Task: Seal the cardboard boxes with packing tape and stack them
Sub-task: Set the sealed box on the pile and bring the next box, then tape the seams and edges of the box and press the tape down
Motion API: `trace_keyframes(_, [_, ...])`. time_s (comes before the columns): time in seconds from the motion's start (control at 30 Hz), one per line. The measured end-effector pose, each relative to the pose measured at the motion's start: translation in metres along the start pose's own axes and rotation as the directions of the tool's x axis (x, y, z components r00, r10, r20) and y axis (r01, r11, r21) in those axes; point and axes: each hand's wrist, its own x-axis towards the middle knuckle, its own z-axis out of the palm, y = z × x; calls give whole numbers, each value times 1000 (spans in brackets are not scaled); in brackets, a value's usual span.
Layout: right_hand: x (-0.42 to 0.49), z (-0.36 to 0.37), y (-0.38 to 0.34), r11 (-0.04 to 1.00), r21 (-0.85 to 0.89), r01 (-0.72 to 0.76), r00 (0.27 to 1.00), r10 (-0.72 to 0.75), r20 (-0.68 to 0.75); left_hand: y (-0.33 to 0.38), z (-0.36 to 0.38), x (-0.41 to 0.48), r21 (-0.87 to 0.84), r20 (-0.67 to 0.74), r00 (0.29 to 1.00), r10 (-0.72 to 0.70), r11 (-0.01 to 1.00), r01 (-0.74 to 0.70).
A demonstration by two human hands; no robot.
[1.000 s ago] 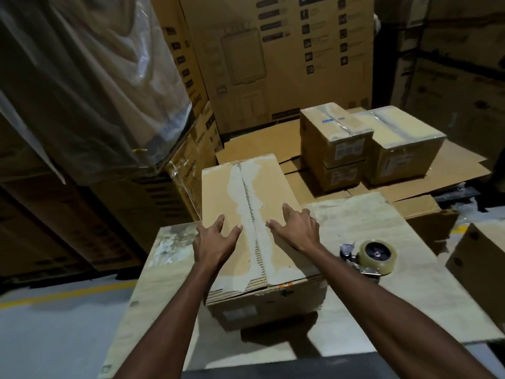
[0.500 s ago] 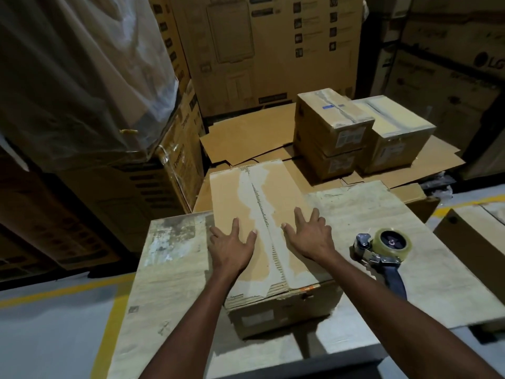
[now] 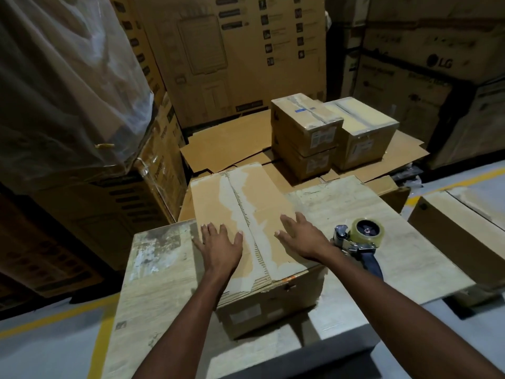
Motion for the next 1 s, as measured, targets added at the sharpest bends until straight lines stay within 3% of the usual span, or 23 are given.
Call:
trace_keyframes(0.13, [-14, -14, 31, 986, 160, 37, 976, -1, -219, 46, -2, -11, -219, -168, 973, 158, 956, -193])
trace_keyframes(0.27, [-27, -25, 74, 931, 365, 1, 910, 150, -387, 104, 3, -19, -357, -119, 959, 258, 890, -284])
trace_keyframes(0.37, [-39, -26, 123, 824, 559, -86, 842, 360, -402, 135, 12, -22, -307, -28, 927, 374, 879, -364])
trace_keyframes(0.5, [-55, -17, 185, 637, 729, -249, 729, 619, -292, 153, 31, -23, -226, 86, 919, 384, 906, -357])
trace_keyframes(0.63, [-55, 3, 230, 417, 800, -431, 657, 753, -39, 153, 40, -22, -214, 98, 935, 342, 924, -316])
trace_keyframes(0.73, [-48, 20, 253, 295, 756, -584, 579, 805, 133, 153, 44, -21, -200, 95, 938, 332, 930, -309])
trace_keyframes(0.87, [-38, 44, 278, 169, 716, -677, 580, 722, 377, 152, 47, -19, -192, 90, 941, 327, 932, -306])
trace_keyframes(0.9, [-34, 51, 283, 95, 742, -663, 593, 672, 444, 151, 47, -19, -195, 93, 940, 327, 932, -305])
trace_keyframes(1.0, [-29, 64, 288, -270, 777, -568, 666, 405, 627, 152, 46, -20, -191, 106, 940, 325, 934, -302])
